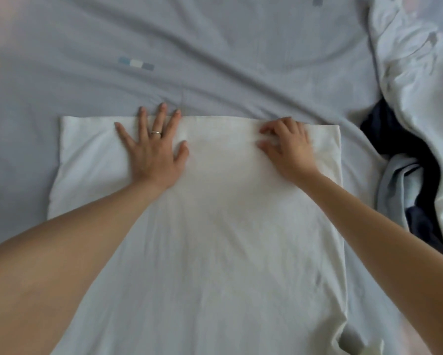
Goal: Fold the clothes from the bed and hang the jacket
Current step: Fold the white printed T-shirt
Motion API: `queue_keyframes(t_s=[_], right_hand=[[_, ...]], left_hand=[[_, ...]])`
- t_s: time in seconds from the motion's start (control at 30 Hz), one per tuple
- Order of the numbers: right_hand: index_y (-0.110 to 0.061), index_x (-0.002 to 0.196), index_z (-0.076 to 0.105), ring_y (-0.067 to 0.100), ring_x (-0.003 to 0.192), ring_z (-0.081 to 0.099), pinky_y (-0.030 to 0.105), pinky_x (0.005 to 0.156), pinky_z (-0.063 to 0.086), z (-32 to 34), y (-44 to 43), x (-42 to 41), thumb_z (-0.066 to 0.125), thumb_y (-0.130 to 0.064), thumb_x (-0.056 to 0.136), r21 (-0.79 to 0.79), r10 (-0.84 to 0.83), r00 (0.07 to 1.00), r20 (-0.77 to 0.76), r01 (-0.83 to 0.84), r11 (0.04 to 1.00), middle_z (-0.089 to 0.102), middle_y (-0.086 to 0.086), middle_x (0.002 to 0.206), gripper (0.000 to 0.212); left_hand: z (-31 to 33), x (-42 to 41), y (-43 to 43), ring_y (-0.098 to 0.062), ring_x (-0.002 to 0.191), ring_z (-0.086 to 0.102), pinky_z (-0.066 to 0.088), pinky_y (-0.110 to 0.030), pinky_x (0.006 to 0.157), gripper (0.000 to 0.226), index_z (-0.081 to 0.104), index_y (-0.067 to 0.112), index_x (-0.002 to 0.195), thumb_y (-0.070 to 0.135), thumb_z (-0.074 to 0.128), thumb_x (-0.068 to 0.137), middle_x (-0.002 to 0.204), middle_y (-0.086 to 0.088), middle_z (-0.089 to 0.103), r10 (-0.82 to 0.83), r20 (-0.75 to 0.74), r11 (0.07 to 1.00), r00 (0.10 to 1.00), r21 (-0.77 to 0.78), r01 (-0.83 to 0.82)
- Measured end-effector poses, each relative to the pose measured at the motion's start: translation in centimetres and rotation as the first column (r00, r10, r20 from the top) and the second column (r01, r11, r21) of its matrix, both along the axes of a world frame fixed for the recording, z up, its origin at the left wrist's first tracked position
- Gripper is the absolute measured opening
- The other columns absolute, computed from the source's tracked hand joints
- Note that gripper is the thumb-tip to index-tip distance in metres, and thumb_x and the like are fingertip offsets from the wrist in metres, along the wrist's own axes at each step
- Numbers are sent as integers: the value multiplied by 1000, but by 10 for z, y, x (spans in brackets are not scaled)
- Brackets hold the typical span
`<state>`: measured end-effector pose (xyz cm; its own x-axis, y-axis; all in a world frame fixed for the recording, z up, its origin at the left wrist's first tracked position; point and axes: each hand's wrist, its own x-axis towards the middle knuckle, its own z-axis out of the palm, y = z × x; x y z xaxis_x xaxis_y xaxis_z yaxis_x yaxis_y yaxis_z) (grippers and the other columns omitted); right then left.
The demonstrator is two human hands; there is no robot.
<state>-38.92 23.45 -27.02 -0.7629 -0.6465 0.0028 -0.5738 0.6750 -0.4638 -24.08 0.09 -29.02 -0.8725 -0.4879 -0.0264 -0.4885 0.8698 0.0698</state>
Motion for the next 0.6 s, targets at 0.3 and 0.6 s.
queue_keyframes(t_s=[0.3,0.6], right_hand=[[-11,101,56,33,99,48,37,88,27,-26,-11,3,45,-33,93,-66,-288,892,-348,284,957,54,14,105,26],[-11,97,54,33,97,48,36,89,25,-24,-10,2,49,-29,89,-56,-233,905,-356,228,972,54,13,102,21]], left_hand=[[17,-28,-29,-28,109,49,28,-39,95,42,60,20,107,35,53,68,116,-4,53,-226,-225,944,948,190,271],[27,-51,-31,-22,86,56,45,-34,83,21,59,11,89,29,64,80,92,0,49,-393,-257,786,883,405,468]])
